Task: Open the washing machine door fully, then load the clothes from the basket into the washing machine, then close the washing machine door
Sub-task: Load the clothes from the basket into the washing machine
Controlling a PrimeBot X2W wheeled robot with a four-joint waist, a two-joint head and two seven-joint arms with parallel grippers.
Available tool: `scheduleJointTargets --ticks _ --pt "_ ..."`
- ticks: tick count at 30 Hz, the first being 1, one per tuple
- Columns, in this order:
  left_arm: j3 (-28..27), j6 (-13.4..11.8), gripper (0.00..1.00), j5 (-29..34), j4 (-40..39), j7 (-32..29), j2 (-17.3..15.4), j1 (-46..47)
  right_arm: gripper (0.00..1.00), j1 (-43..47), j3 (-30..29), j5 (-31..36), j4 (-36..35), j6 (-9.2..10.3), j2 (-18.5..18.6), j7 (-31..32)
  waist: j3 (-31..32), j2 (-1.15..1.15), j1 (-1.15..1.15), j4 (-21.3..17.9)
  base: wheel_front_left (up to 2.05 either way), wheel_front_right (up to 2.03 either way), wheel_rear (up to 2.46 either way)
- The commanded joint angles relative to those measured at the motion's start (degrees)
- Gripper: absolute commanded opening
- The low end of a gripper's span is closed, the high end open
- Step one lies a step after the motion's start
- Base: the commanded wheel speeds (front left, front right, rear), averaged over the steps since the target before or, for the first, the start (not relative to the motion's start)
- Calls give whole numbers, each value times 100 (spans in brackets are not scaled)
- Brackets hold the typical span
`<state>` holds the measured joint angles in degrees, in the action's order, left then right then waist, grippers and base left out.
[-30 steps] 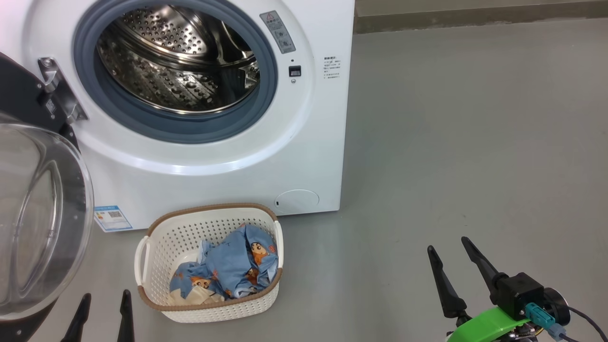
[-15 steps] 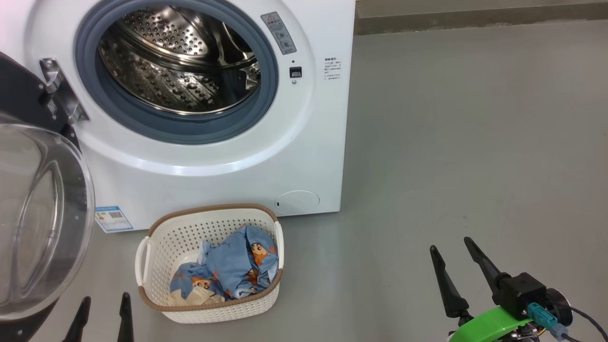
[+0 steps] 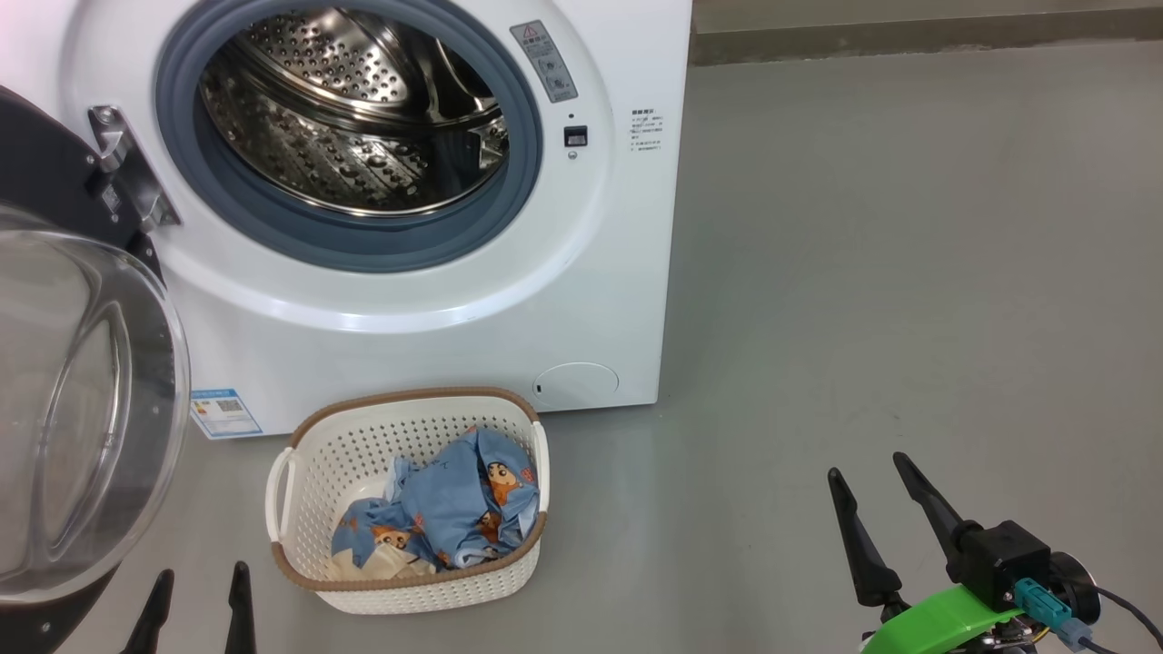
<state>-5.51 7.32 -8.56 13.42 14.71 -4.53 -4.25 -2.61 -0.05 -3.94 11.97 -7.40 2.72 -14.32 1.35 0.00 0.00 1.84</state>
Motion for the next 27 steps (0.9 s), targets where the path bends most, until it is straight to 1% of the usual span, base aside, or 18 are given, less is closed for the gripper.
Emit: scheduleJointTargets --ticks 1,7,13,17,23,24,27 --pt "-204 14 100 47 -105 29 -93 251 100 -74 135 -52 -129 -9 16 -68 2 0 0 0 0 0 0" --pt "-201 15 100 36 -87 29 -112 259 100 -84 130 -77 -113 -9 16 -68 0 0 0 -8 11 -9 -2" --pt "-221 15 100 -7 -47 29 -154 281 100 -82 123 -94 -99 -9 16 -68 -9 0 0 -4 86 -77 -9" --pt "-224 16 100 -14 -21 29 -171 293 100 -77 118 -96 -93 -9 16 -68 -10 0 0 10 153 -145 -8" --pt "-303 6 100 -105 -92 29 -137 323 100 -63 114 -115 -102 -9 16 -68 -6 0 0 41 207 -200 -7" --pt "-352 -39 100 -48 -124 29 -145 322 100 -62 112 -121 -104 -9 16 -68 -5 0 0 45 191 -191 0" --pt "-398 -37 100 19 -160 29 -121 309 100 -60 110 -126 -102 -9 16 -68 -4 0 0 51 163 -163 0"
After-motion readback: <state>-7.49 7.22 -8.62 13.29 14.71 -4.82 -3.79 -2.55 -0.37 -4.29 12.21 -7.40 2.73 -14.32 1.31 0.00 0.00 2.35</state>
